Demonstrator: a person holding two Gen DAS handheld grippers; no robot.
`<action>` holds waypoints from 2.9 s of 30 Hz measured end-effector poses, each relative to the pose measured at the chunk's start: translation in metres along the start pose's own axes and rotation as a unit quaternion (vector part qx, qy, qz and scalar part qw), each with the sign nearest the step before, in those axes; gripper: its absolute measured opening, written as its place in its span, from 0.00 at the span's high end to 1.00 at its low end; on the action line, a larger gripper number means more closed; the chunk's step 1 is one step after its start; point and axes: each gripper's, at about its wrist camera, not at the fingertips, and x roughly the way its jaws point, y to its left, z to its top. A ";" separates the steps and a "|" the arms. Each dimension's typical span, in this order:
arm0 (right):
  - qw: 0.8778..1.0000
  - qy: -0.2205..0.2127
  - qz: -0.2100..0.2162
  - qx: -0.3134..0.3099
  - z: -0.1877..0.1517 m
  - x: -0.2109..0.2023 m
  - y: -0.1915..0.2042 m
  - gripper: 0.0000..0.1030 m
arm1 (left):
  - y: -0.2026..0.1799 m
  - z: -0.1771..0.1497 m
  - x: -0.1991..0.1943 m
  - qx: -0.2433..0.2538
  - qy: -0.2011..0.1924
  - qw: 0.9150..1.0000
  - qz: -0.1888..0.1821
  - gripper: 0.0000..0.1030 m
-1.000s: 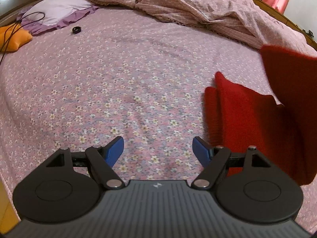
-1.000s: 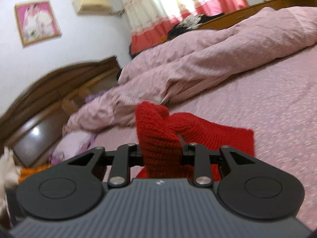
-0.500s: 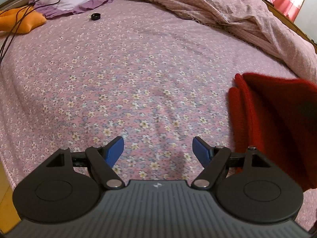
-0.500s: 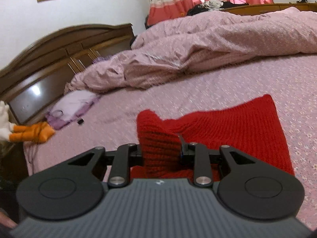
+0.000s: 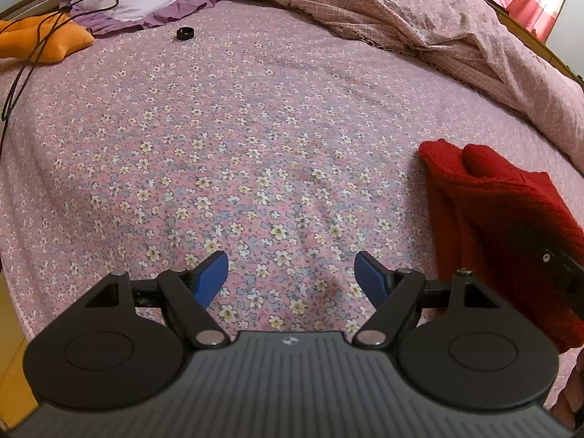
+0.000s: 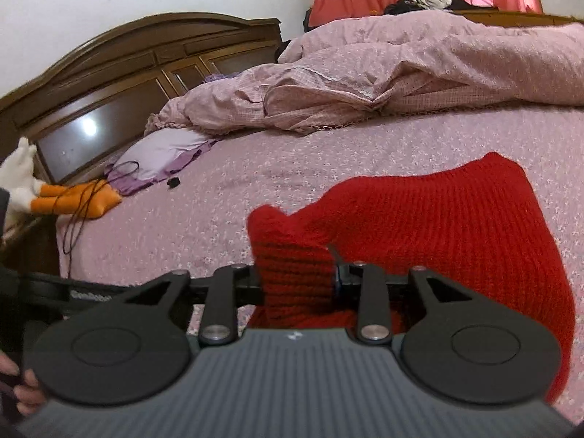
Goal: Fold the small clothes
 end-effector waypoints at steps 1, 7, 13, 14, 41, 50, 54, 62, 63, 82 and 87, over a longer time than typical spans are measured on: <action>1.000 0.001 0.003 0.008 0.001 -0.001 -0.001 0.62 | -0.002 -0.001 -0.001 0.001 -0.001 1.000 -0.001 0.22; 0.999 0.006 0.030 0.039 0.008 -0.016 0.000 0.46 | -0.009 0.001 -0.012 0.014 -0.010 1.000 0.002 0.22; 0.994 0.009 0.060 0.088 0.018 -0.040 -0.013 0.42 | -0.018 0.003 -0.020 0.026 -0.014 1.000 0.000 0.22; 0.994 0.008 0.060 0.093 0.019 -0.044 -0.016 0.42 | -0.020 0.003 -0.022 0.028 -0.015 1.000 0.000 0.22; 0.986 -0.017 -0.090 0.141 0.006 -0.105 -0.106 0.39 | -0.132 0.011 -0.069 0.116 -0.051 0.985 -0.114 0.22; 0.980 0.003 -0.101 0.171 -0.009 -0.101 -0.122 0.39 | -0.162 -0.003 -0.026 0.141 -0.023 0.981 -0.129 0.27; 0.979 0.007 -0.104 0.177 -0.011 -0.099 -0.127 0.39 | -0.161 -0.004 -0.016 0.127 -0.020 0.981 -0.144 0.39; 0.977 -0.005 -0.094 0.191 -0.016 -0.093 -0.133 0.38 | -0.137 0.002 -0.019 0.067 -0.025 0.982 -0.173 0.81; 0.977 -0.010 -0.091 0.193 -0.016 -0.091 -0.133 0.36 | -0.135 0.003 -0.022 0.064 -0.030 0.982 -0.174 0.81; 0.995 0.005 -0.021 0.099 -0.004 -0.058 -0.077 0.36 | -0.071 -0.008 -0.012 0.018 -0.011 0.988 -0.153 0.78; 0.994 0.012 -0.028 0.101 -0.006 -0.058 -0.081 0.35 | -0.076 -0.010 -0.014 0.028 -0.016 0.990 -0.138 0.72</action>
